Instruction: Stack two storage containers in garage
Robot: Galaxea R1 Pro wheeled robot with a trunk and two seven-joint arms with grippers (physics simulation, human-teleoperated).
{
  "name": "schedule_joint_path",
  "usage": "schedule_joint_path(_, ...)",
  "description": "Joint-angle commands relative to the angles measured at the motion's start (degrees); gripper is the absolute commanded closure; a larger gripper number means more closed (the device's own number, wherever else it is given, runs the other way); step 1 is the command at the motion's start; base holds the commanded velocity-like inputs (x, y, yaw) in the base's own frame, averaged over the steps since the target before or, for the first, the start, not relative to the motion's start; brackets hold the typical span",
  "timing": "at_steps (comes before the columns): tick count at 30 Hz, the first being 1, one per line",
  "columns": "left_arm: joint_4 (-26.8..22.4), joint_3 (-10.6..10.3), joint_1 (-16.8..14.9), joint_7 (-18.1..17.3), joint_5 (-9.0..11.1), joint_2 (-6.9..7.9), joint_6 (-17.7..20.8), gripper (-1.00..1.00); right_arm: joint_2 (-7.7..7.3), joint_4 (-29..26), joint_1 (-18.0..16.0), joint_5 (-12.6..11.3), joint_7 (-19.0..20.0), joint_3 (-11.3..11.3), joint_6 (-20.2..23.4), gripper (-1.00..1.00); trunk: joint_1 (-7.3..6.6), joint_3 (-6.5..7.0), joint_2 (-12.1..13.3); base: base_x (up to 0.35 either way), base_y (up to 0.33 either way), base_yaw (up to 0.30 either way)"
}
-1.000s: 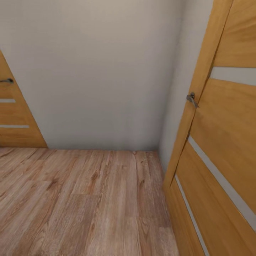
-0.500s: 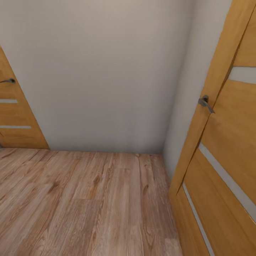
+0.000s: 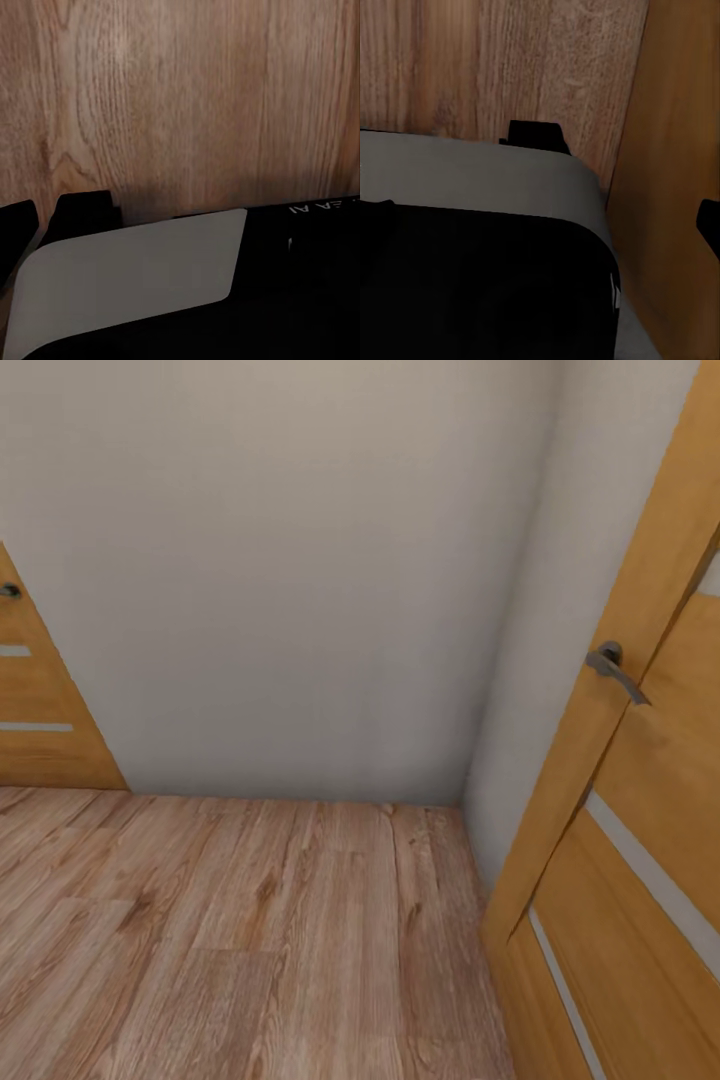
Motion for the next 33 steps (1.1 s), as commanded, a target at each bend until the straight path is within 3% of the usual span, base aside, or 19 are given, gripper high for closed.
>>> schedule_joint_path(1, 0.07, -0.31, -0.04, -0.11, 0.22, 0.01, -0.21, -1.0, 0.03, 0.16, -0.06, -0.53, -0.05, 0.48, -0.3, -1.0, 0.0, -0.05, -0.02, 0.074, 0.0, 0.0)
schedule_joint_path(33, 0.07, -0.31, -0.04, -0.11, 0.21, 0.02, -0.14, -1.0, 0.18, 0.19, -0.06, -0.61, -0.05, 0.48, -0.02, -1.0, 0.0, -0.05, -0.02, 0.305, 0.0, 0.006)
